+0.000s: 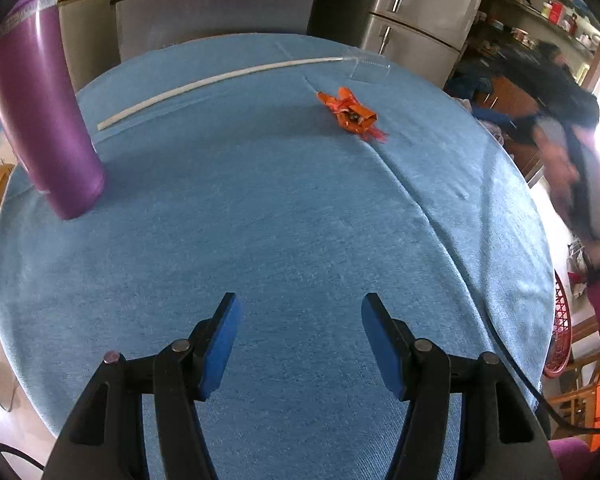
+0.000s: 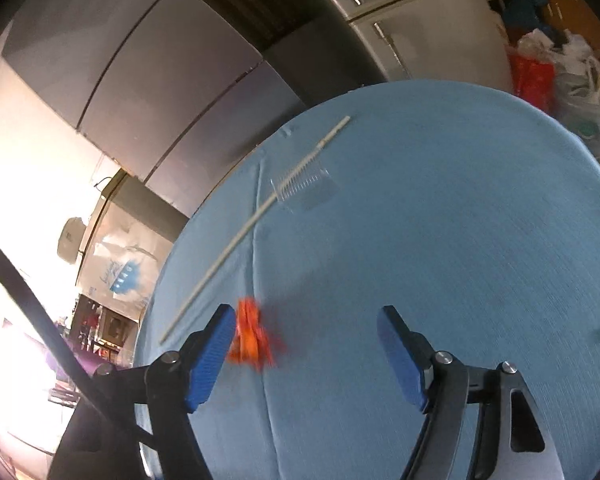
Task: Collect trash
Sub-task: 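Move both grippers back over the table toward the orange wrapper and clear tray, then grasp the orange wrapper with the left gripper and lift it, then grasp the clear plastic tray with the right gripper and lift it, then carry the orange wrapper and clear tray to the red wastebasket with both grippers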
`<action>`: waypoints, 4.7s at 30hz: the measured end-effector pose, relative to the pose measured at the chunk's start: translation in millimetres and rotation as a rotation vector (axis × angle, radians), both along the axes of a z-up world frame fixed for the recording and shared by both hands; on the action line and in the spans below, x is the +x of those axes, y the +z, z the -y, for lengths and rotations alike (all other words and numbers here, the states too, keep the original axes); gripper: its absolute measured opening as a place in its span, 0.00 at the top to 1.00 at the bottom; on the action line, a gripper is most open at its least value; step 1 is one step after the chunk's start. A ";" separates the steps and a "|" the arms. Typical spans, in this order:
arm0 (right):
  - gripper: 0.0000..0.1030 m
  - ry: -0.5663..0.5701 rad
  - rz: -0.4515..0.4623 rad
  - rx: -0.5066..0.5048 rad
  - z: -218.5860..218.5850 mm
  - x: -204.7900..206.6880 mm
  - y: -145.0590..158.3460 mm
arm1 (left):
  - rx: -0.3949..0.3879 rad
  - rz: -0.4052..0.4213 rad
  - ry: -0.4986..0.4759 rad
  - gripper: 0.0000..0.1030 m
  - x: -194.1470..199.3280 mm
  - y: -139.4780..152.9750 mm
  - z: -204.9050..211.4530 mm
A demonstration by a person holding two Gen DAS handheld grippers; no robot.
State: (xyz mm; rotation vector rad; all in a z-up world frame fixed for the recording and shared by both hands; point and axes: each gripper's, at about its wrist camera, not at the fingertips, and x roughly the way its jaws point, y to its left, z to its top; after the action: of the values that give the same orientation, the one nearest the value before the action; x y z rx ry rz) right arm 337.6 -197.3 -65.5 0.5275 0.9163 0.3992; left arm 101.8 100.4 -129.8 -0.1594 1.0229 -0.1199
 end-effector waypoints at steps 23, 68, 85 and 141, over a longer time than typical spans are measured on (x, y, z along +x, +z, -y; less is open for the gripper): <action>0.20 0.084 0.067 -0.453 -113.5 143.5 -23.2 | 0.014 -0.032 -0.040 0.38 21.4 -10.1 13.9; 0.25 -0.275 -0.414 0.136 -14.2 183.0 -29.9 | 0.070 0.014 -0.091 0.74 217.1 -1.0 65.4; 0.44 -0.368 -0.377 -0.285 -87.2 205.9 -29.4 | 0.102 0.157 -0.003 0.74 74.9 33.1 -5.9; 0.51 0.085 0.123 -0.186 52.0 -278.3 41.6 | 0.174 0.329 -0.117 0.73 -89.2 113.6 112.6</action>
State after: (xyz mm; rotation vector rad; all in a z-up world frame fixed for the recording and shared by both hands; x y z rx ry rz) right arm 59.4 -249.3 -23.9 0.2917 0.8489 0.4139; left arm 12.6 -12.2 -16.1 0.0774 0.7094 -0.1571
